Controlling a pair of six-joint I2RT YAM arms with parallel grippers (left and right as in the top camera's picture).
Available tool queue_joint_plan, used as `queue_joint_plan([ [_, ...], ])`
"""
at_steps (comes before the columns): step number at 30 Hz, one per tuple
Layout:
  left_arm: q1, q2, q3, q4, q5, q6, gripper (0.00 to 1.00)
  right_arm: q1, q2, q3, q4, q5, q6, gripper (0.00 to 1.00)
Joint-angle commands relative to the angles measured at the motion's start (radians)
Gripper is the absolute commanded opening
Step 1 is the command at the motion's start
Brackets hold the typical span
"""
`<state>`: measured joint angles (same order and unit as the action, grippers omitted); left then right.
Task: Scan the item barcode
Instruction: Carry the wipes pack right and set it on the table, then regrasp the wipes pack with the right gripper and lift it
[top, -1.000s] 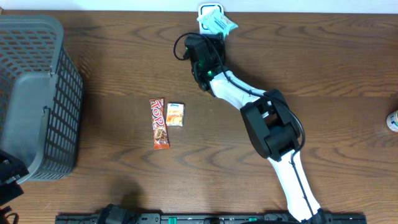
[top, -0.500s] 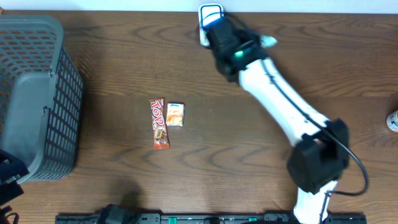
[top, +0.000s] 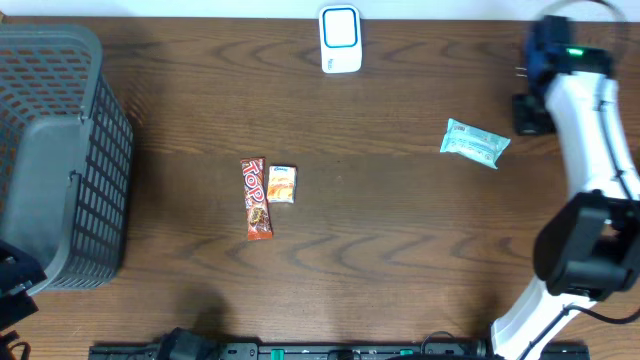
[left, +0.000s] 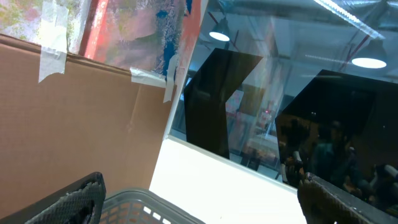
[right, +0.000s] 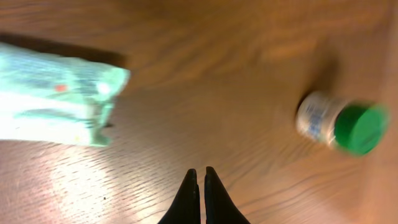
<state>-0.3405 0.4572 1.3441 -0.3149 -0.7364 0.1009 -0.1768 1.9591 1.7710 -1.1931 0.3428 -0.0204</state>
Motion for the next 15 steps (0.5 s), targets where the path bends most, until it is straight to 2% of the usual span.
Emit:
queue_joint_plan([
  [1,0.002,-0.007,-0.003,0.001,-0.009,-0.008,0.98,-0.059,-0.010,-0.011,0.005,-0.286,0.101,0.13],
  [3,0.002,-0.007,-0.003,0.001,-0.009,-0.008,0.98,-0.074,-0.010,-0.012,0.015,-0.426,0.092,0.71],
  [4,0.002,-0.007,-0.003,0.001,-0.009,-0.008,0.98,-0.074,-0.010,-0.013,0.023,-0.470,0.076,0.96],
  [5,0.002,-0.007,-0.003,0.001,-0.009,-0.008,0.98,-0.069,-0.010,-0.014,0.030,-0.480,0.068,0.99],
  [8,0.002,-0.007,-0.003,0.001,-0.009,-0.008,0.98,-0.045,-0.008,-0.021,0.038,-0.467,0.121,0.99],
  [13,0.002,-0.007,-0.003,0.001,-0.009,-0.008,0.98,0.024,-0.008,-0.110,0.102,-0.312,0.493,0.99],
  [15,0.002,-0.007,-0.003,0.001,-0.009,-0.008,0.98,0.058,-0.008,-0.172,0.172,-0.298,0.556,0.99],
])
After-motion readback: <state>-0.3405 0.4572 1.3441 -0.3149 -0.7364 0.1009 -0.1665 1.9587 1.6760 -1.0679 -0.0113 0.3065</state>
